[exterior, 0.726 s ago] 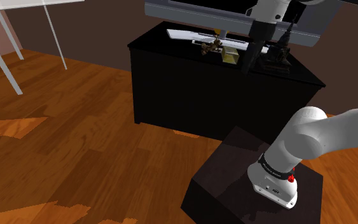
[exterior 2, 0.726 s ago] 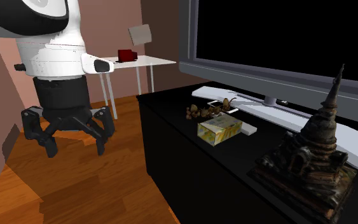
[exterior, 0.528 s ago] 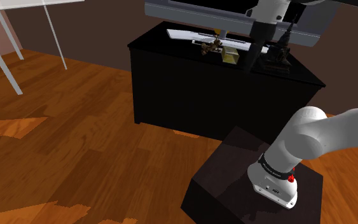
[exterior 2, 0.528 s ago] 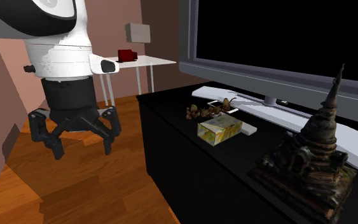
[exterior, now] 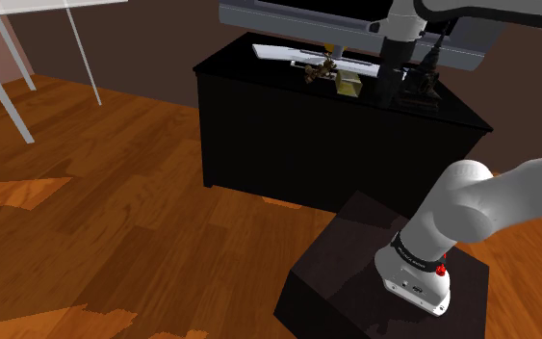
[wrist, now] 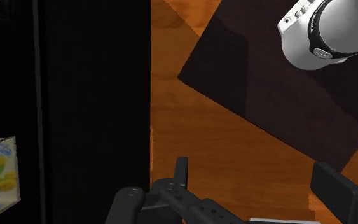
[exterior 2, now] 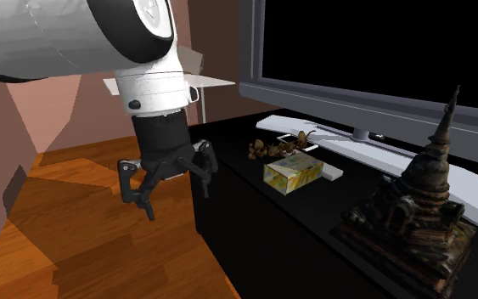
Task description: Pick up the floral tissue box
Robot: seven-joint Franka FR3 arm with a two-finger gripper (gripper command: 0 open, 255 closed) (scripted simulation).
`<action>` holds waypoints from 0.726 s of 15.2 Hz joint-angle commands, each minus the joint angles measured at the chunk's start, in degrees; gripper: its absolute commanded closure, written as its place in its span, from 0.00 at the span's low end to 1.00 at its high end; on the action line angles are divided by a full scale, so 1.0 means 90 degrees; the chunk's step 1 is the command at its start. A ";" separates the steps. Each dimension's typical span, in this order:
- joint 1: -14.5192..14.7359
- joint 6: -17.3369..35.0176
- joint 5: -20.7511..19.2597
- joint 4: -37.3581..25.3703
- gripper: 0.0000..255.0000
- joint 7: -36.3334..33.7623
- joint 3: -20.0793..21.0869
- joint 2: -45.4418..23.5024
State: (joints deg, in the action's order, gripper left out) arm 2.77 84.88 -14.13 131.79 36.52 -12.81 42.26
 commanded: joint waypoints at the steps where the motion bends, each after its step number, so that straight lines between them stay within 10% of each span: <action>1: 0.0108 0.0154 -0.0400 -0.0096 0.00 0.0807 -0.0294 -0.0182; 11: 0.0784 0.1463 -0.1648 -0.0981 0.00 0.4311 -0.1611 -0.1641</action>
State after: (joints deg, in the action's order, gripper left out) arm 9.15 96.81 -28.15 123.78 71.96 -26.35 28.71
